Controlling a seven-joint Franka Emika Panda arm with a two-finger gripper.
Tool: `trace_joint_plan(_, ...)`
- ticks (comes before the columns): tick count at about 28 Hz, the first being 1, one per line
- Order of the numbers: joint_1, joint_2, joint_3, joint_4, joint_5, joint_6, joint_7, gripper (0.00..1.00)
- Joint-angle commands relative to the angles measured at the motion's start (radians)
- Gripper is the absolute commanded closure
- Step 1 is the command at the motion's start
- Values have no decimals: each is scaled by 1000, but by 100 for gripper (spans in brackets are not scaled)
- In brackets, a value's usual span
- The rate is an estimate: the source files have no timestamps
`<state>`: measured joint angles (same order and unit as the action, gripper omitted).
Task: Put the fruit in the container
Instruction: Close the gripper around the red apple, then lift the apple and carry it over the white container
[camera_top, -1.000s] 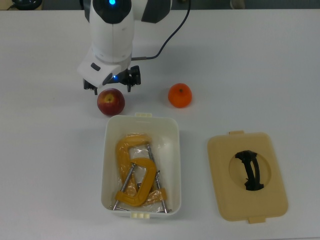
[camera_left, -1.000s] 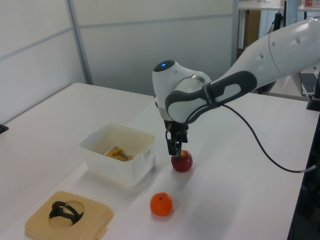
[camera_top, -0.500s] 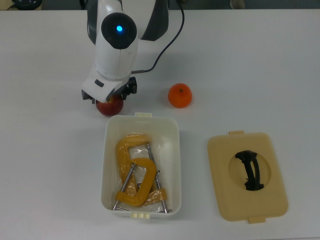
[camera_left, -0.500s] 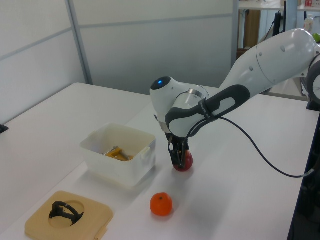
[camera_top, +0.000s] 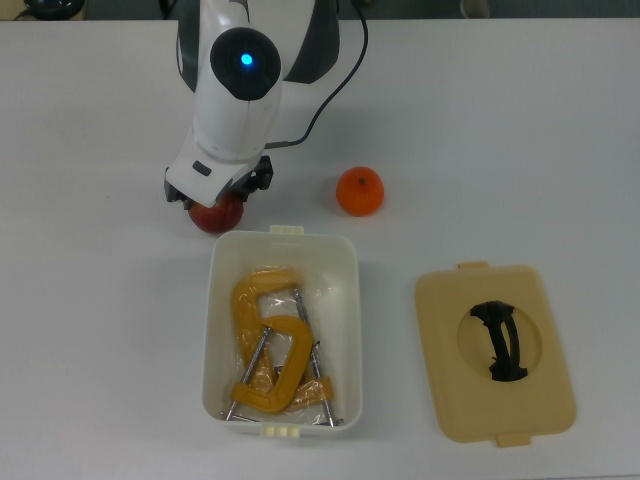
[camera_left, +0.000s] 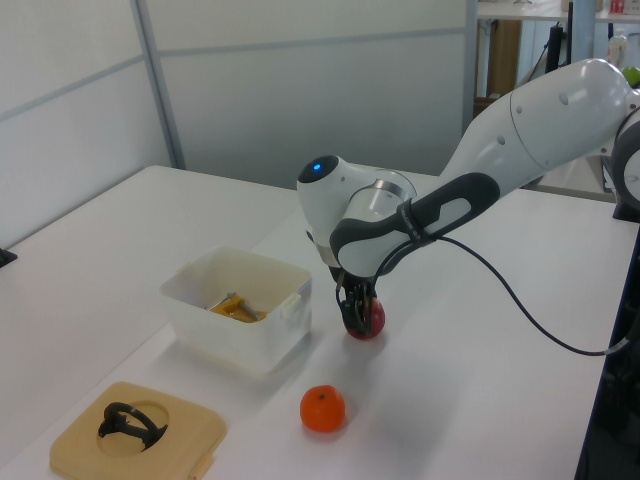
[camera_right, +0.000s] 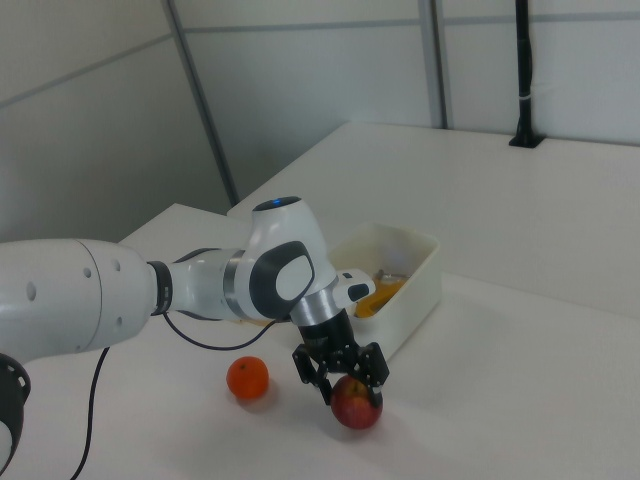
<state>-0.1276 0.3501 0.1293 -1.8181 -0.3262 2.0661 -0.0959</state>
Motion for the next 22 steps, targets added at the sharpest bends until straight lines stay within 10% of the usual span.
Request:
trace_joint_plan(1, 6, -37, 13, 121, 38, -219, -36, 100)
trace_joint_plan(10, 6, -39, 35, 382, 196, -489, -76, 98)
trace_joint_plan(22, 23, 12, 58, 410, 239, -106, 150, 96)
